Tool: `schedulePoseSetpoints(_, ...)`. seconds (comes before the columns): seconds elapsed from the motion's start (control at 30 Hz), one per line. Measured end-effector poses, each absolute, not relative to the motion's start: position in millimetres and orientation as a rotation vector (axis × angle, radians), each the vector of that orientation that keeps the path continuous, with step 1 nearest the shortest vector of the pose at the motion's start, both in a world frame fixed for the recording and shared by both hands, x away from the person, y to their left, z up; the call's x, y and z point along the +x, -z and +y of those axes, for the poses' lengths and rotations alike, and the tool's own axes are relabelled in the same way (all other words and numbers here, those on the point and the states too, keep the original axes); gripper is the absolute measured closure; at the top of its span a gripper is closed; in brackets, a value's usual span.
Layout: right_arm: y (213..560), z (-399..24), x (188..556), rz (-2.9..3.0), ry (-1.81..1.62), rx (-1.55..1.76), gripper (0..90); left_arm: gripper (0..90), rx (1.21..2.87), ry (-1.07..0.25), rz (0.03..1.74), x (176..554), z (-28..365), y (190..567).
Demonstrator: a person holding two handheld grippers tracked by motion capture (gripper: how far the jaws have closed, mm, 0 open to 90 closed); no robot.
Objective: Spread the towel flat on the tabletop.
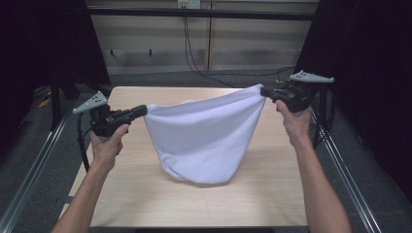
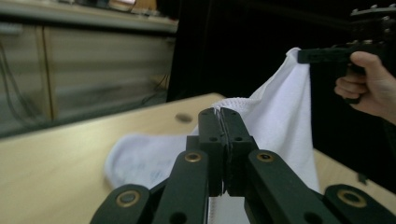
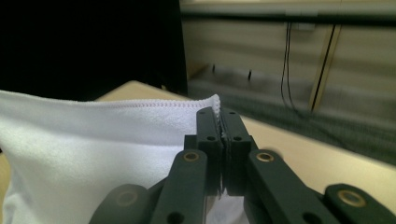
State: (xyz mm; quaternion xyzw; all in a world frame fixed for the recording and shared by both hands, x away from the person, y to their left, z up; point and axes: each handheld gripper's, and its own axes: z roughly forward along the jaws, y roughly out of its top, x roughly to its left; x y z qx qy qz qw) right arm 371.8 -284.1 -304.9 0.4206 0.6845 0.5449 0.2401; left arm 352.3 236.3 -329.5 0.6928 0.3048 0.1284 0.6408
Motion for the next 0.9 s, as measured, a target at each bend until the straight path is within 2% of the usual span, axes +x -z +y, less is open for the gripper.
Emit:
schedulePoseSetpoints(0.1, 279, -291, 349, 1.825, -1.563, 1.086, 88.5, 88.8, 1.566, -0.310, 0.635, 336, 238, 310)
schedulePoseSetpoints(0.2, 279, -293, 318, 1.846, -1.590, 1.034, 88.5, 88.8, 1.587, -0.276, 0.608, 317, 237, 314)
schedulePoseSetpoints(0.3, 301, -297, 280, 1.917, -1.565, 1.009, 88.5, 88.7, 1.629, -0.191, 0.593, 293, 234, 342)
schedulePoseSetpoints(0.43, 348, -314, 226, 1.990, -1.589, 1.067, 88.5, 88.7, 1.679, -0.062, 0.582, 255, 240, 383)
schedulePoseSetpoints(0.67, 402, -318, 124, 2.084, -1.576, 1.119, 88.3, 88.4, 1.704, 0.049, 0.500, 180, 243, 402)
schedulePoseSetpoints(0.73, 404, -318, 102, 2.071, -1.570, 1.115, 84.9, 88.0, 1.742, 0.033, 0.451, 161, 239, 405)
schedulePoseSetpoints(0.8, 404, -318, 88, 2.064, -1.569, 1.123, 76.6, 83.6, 1.757, 0.025, 0.461, 156, 239, 411)
schedulePoseSetpoints(0.9, 404, -319, 82, 2.060, -1.547, 1.129, 68.0, 76.3, 1.753, 0.057, 0.513, 174, 245, 422)
